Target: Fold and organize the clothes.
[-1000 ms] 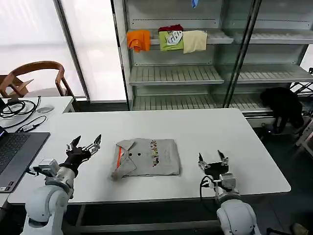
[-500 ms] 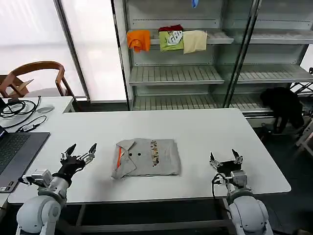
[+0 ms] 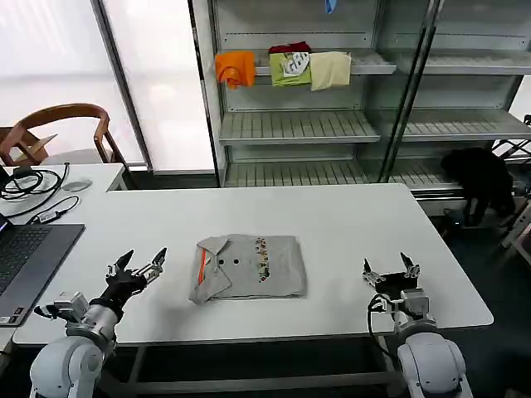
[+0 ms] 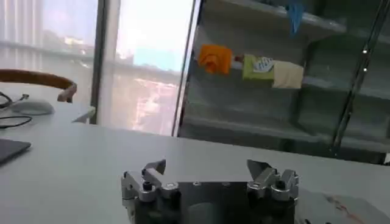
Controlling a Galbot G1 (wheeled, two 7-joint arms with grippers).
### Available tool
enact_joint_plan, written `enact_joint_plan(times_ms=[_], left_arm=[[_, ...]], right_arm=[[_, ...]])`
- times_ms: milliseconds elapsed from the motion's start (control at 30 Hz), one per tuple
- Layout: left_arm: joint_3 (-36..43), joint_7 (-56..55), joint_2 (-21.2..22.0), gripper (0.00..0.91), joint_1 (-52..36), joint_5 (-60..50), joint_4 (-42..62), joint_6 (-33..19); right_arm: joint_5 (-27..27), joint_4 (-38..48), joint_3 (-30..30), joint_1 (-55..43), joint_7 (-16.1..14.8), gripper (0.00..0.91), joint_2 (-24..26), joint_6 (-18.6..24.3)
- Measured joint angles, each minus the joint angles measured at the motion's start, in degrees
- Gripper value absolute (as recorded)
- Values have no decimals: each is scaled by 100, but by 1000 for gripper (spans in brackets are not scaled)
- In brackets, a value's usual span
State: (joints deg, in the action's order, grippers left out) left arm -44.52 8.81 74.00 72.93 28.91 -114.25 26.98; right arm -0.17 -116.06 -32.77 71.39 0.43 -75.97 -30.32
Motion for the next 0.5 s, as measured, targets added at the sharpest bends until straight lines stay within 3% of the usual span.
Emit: enact_joint_plan(times_ms=[500], left_arm=[[105,20,44,907,48,-90,109,-166]], right_arm=[[140,-26,-34,-83,-66,907,86,15]])
